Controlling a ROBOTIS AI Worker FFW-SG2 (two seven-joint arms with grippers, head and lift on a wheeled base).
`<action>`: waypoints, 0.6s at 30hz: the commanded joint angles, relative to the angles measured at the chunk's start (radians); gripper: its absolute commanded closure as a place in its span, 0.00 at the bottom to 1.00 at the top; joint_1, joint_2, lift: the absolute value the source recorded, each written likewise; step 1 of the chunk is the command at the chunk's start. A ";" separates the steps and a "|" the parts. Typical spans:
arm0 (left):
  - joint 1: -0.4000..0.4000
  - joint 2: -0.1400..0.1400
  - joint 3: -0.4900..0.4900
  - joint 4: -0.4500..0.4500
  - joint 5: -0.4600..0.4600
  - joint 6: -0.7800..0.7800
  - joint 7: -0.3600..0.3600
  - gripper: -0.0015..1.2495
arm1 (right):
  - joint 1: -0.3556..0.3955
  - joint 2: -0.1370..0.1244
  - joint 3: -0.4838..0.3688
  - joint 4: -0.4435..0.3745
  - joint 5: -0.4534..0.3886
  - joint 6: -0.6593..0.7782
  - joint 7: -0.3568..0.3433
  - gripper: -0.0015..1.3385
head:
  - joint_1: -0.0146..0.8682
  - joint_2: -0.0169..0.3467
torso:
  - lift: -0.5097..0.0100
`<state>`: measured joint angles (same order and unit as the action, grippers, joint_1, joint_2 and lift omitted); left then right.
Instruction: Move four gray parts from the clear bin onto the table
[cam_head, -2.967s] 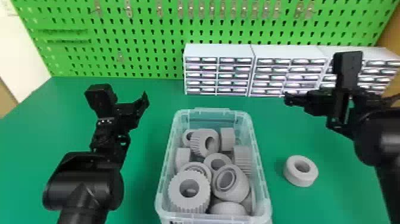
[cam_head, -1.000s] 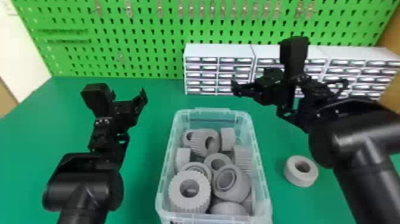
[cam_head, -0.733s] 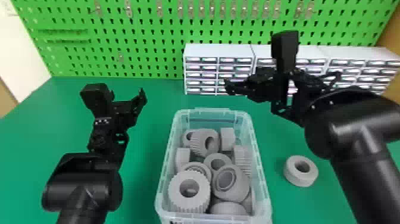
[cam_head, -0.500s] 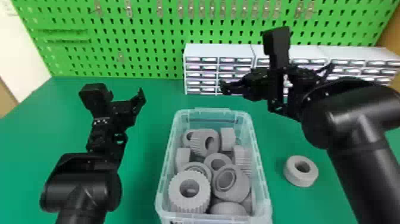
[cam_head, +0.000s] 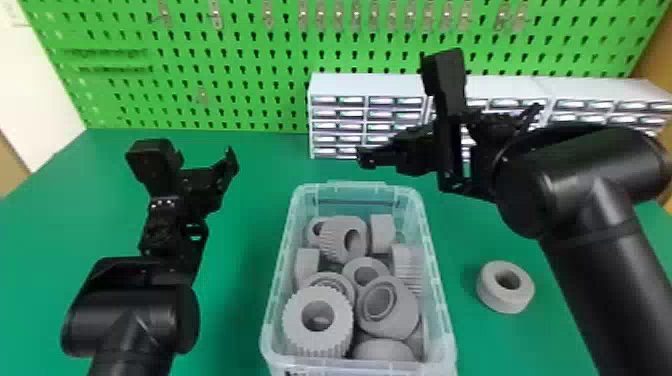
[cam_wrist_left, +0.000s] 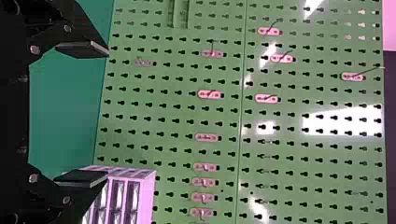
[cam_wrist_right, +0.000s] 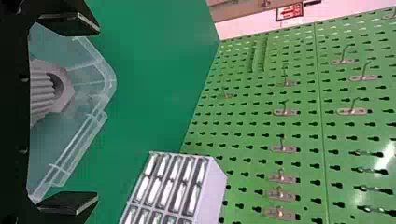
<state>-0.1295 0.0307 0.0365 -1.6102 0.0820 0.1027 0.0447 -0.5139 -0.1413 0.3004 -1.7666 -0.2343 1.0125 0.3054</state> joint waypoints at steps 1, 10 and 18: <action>0.001 0.000 0.002 0.000 -0.004 0.000 0.000 0.27 | -0.012 0.003 0.011 0.001 -0.014 0.047 0.000 0.05 | 0.80 0.24 | 0.88; 0.002 0.000 0.005 0.000 -0.007 0.000 -0.003 0.27 | -0.025 0.006 0.005 0.001 -0.091 0.095 -0.022 0.06 | 0.80 0.24 | 0.88; 0.004 0.000 0.002 0.000 -0.013 0.000 -0.003 0.27 | -0.038 -0.001 -0.030 0.021 -0.120 0.153 -0.023 0.06 | 0.80 0.24 | 0.88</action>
<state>-0.1271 0.0307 0.0390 -1.6107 0.0704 0.1028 0.0413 -0.5420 -0.1391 0.2857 -1.7599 -0.3419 1.1328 0.2820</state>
